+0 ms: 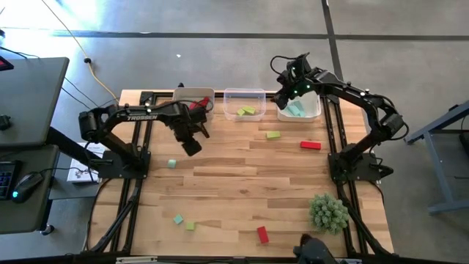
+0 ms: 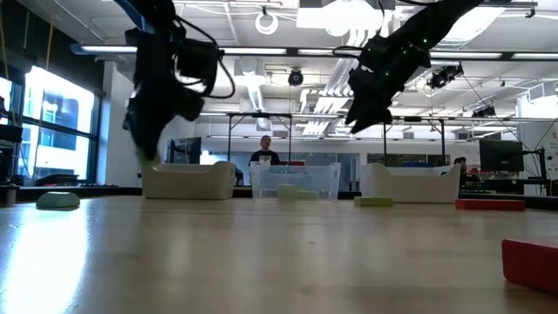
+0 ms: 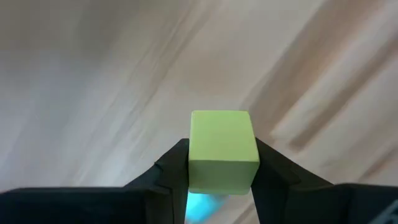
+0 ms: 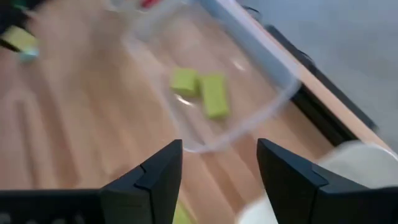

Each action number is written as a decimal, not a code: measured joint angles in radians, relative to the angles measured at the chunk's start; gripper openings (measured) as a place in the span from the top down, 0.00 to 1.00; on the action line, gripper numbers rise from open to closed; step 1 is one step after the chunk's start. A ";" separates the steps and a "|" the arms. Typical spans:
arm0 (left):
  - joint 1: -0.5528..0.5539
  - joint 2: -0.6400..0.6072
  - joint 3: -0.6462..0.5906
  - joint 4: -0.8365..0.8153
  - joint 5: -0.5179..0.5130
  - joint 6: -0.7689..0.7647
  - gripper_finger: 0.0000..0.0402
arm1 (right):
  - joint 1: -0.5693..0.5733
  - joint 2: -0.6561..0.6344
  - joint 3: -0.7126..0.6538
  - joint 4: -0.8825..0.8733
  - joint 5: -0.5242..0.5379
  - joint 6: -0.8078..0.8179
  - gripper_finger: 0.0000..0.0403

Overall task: Sort & place blocks by color
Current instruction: Put the green block into the transparent bin

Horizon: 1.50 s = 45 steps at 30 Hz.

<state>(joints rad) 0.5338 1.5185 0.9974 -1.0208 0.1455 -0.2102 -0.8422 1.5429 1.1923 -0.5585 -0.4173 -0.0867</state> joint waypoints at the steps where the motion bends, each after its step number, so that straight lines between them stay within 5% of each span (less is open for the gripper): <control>1: 0.006 0.000 0.013 0.024 0.028 0.013 0.73 | 0.009 0.000 0.000 0.012 -0.020 0.000 0.52; 15: 0.194 0.000 0.107 0.300 0.393 0.028 0.73 | 0.239 0.000 0.000 0.199 -0.057 -0.019 0.52; 29: 0.241 0.000 0.107 0.660 0.658 -0.168 0.73 | 0.420 0.000 0.000 0.521 -0.050 -0.121 0.52; 37: 0.241 0.000 0.107 0.899 0.816 -0.343 0.73 | 0.492 0.000 0.000 0.582 0.077 -0.215 0.52; 45: 0.241 0.001 0.106 1.010 0.869 -0.435 0.73 | 0.525 0.000 0.000 0.653 0.201 -0.256 0.52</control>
<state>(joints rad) 0.7750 1.5192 1.1038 -0.0110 1.0142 -0.6456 -0.3168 1.5432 1.1923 0.0944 -0.2161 -0.3427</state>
